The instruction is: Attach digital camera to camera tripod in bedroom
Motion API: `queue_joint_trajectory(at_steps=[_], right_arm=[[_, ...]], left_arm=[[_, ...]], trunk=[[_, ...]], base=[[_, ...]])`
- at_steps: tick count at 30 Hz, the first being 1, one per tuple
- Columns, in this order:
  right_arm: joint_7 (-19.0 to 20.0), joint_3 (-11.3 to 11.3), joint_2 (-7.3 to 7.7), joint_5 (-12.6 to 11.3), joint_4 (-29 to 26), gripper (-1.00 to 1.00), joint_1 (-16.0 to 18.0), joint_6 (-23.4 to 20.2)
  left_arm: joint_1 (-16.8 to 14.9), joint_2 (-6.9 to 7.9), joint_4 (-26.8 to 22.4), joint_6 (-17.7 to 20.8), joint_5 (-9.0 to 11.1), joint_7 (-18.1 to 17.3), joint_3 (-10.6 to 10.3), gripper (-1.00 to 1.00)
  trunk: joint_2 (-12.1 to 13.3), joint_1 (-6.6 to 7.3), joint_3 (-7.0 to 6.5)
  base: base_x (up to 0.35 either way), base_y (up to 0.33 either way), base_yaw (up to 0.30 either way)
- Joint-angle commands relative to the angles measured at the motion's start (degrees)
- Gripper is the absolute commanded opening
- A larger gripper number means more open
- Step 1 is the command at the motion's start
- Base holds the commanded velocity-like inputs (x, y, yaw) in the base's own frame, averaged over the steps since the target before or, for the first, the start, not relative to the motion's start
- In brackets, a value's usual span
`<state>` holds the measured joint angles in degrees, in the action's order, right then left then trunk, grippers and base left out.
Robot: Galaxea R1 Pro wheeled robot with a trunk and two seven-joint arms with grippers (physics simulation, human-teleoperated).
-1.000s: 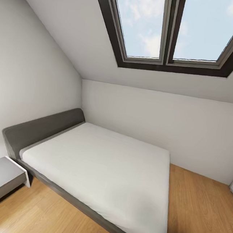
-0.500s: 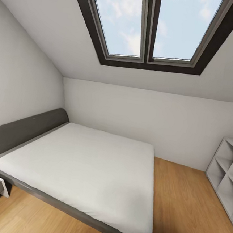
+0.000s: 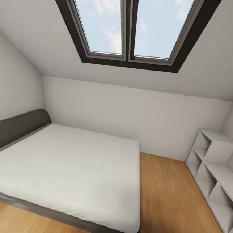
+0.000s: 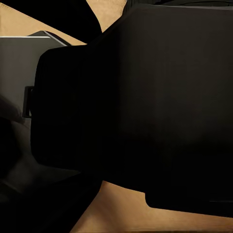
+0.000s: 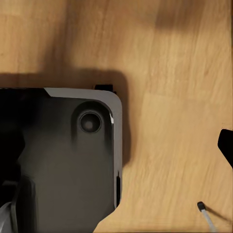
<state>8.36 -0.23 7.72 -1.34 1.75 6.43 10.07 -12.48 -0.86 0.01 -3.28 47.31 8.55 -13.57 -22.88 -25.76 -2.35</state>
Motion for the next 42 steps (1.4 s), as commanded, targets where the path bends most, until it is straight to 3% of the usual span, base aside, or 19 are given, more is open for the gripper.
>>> queue_joint_trajectory(at_steps=[1, 42], right_arm=[[0.2, 0.0, 0.02, -0.2, 0.2, 1.0, 0.1, 0.3], [0.2, 0.0, 0.02, -0.2, 0.2, 1.0, 0.1, 0.3]], left_arm=[[0.0, -0.02, 0.0, -0.1, 0.4, 0.2, -0.5, -1.0], [0.0, -0.1, 0.0, -0.5, 0.4, 0.6, -0.5, -1.0]], trunk=[[0.0, -0.02, 0.02], [0.0, -0.02, 0.02]], base=[[0.0, 0.0, -0.294], [0.0, 0.0, -0.294]])
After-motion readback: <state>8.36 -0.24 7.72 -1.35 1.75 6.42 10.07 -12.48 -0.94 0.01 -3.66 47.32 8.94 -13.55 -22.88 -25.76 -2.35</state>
